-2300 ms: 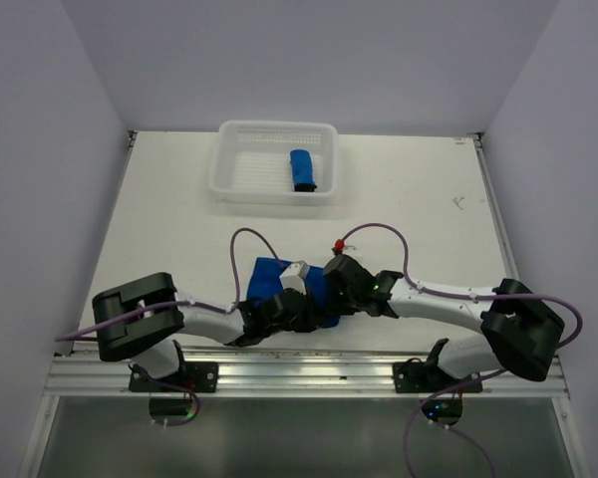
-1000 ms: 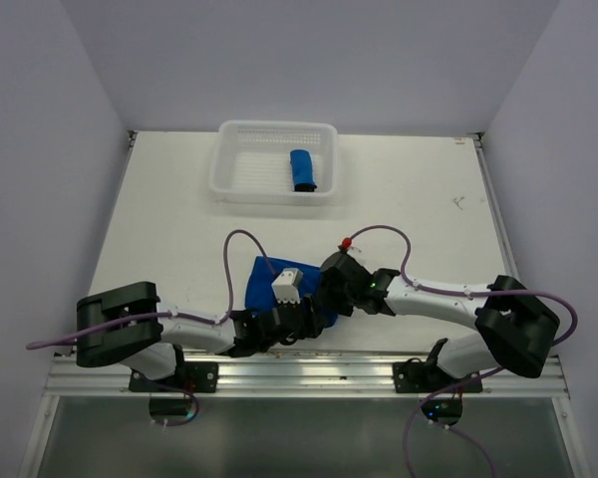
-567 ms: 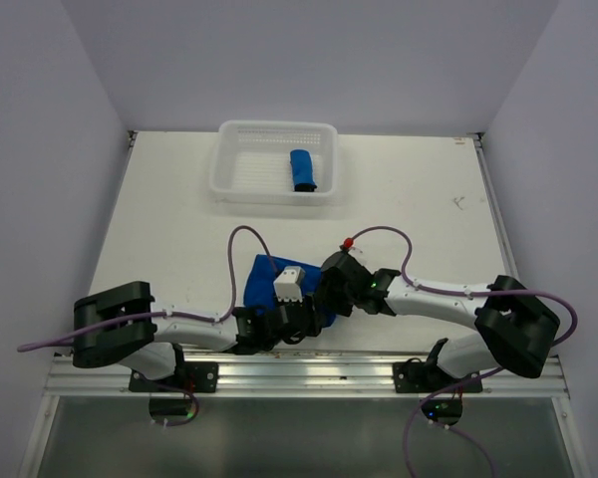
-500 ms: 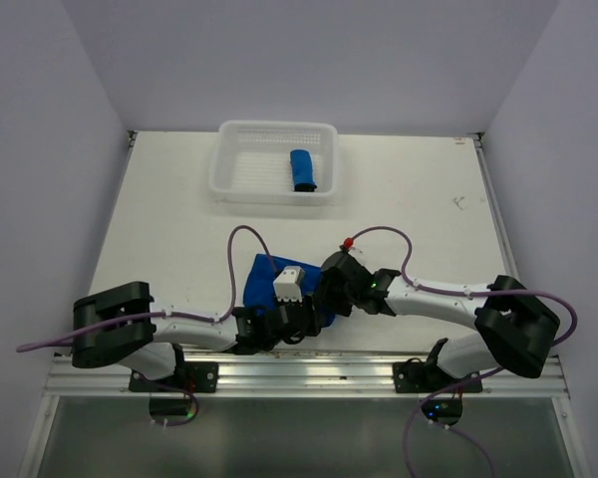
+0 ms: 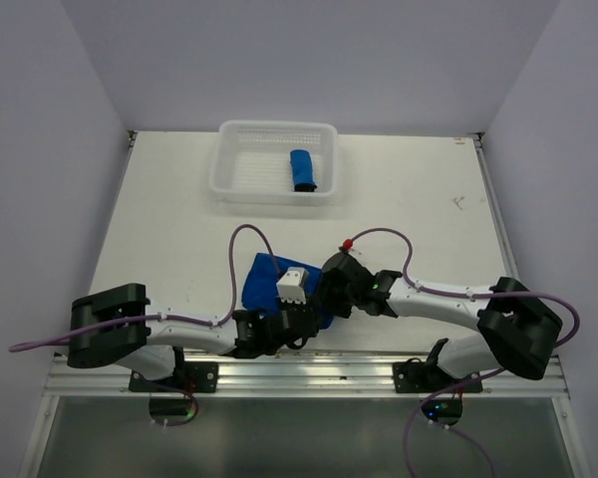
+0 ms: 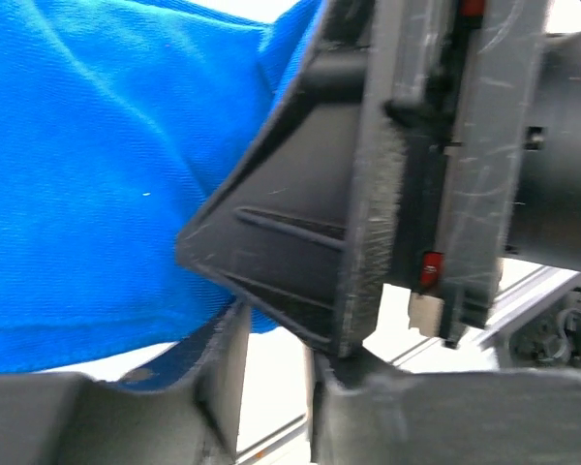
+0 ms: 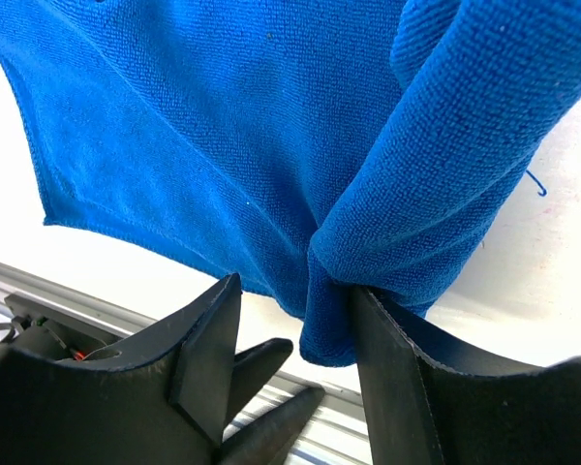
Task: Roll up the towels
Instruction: Roll the towel
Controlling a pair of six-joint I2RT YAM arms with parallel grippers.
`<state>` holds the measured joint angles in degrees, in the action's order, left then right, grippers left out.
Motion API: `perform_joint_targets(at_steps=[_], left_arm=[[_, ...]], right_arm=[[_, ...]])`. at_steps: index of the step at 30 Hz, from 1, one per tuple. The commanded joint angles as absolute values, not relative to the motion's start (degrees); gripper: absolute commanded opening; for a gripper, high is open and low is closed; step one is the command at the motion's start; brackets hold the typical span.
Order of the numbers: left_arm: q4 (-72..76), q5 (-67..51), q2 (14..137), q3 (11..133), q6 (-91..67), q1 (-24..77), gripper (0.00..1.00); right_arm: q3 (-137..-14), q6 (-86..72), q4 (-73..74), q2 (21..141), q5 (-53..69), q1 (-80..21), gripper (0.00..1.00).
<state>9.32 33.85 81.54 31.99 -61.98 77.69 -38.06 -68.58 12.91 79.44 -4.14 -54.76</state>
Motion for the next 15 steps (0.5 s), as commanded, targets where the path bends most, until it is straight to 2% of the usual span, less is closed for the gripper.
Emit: perform_joint_targets(at_steps=[1,3,7,10,12,15], left_arm=[[15.99,36.74,81.91,33.4,-60.29,77.87,0.32],[17.22,36.48,82.79,33.31,-60.03,77.87,0.35],[19.51,36.12,83.14,32.43,-59.94,77.96,0.52],[19.78,36.65,84.72,31.99,-60.64,78.05,0.57],[19.51,37.44,85.69,31.73,-61.87,78.05,0.57],[20.83,38.14,86.4,31.64,-61.7,78.05,0.51]], right_arm=[[-37.09,-68.82,15.21,78.31,-1.41,-55.9,0.52],[-37.09,-68.91,15.73,77.61,-1.58,-55.9,0.52],[-36.65,-69.69,15.82,76.55,-1.15,-55.9,0.52],[-35.69,-71.62,13.9,75.5,-0.27,-55.9,0.52],[-35.51,-72.07,13.27,74.97,-0.26,-55.9,0.52],[-35.51,-72.33,13.01,74.62,-0.26,-55.9,0.52]])
